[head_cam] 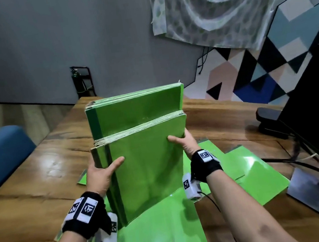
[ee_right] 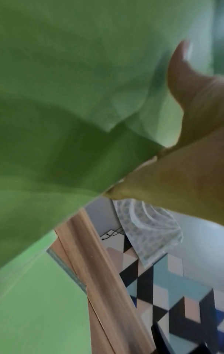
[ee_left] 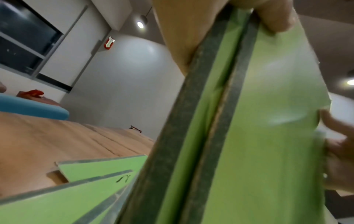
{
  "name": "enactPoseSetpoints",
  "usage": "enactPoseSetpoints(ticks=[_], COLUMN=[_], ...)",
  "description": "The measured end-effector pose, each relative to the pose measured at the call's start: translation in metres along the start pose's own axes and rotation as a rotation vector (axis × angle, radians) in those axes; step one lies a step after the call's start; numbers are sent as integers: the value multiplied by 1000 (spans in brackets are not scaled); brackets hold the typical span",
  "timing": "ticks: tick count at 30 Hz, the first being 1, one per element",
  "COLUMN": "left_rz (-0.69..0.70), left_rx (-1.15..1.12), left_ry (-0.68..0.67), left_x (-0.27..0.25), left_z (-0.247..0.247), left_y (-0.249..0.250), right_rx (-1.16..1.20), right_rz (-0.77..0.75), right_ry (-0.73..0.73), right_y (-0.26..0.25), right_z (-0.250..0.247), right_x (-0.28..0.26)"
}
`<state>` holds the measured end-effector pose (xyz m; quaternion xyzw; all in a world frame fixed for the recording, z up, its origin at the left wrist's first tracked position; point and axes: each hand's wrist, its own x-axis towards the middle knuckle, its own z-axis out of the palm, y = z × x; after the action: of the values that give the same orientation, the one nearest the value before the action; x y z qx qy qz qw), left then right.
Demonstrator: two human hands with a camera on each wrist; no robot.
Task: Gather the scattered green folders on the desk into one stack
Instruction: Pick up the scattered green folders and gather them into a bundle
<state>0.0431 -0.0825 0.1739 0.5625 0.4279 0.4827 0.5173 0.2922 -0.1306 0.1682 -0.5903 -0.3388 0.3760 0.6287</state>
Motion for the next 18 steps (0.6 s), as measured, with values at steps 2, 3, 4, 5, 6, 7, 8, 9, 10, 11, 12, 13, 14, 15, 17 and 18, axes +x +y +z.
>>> enactPoseSetpoints(ticks=[2, 3, 4, 5, 6, 7, 8, 9, 10, 11, 12, 13, 14, 15, 17, 18], left_rz=[-5, -20, -14, 0, 7, 32, 62, 102, 115, 103, 74, 51, 34, 30, 41, 48], left_rx=[-26, -53, -81, -116, -124, -104, -75, -47, -15, -4, 4, 6, 9, 1, -30, -38], left_ry=[31, 47, 69, 87, 105, 114, 113, 99, 88, 79, 64, 61, 57, 61, 71, 87], left_x=[1, 1, 3, 6, 8, 10, 12, 15, 16, 18, 21, 22, 22, 23, 26, 27], left_z=[0, 0, 0, 1, 1, 3, 4, 6, 10, 12, 14, 14, 15, 14, 13, 13], left_y=[-3, -3, -1, -1, 0, -2, -2, -3, -2, -1, -1, -3, -1, -4, -9, -9], right_rx=[-13, 14, 43, 67, 90, 105, 106, 88, 47, -22, -109, -198, -259, -304, -410, -459], right_rz=[-20, -47, -80, -112, -133, -139, -144, -139, -134, -117, -93, -46, 8, 71, 260, 405], right_ry=[82, 102, 118, 128, 139, 146, 141, 129, 118, 88, 54, 32, 43, 123, 458, 637], right_y=[1, 4, 4, 5, 5, 7, 7, 6, 6, 6, 7, 10, 16, 26, 55, 67], right_z=[6, 6, 7, 8, 10, 12, 15, 16, 14, 12, 7, 0, -11, -28, -77, -102], right_x=[-1, -1, -2, -4, -4, -5, -6, -8, -9, -10, -12, -15, -18, -19, -20, -25])
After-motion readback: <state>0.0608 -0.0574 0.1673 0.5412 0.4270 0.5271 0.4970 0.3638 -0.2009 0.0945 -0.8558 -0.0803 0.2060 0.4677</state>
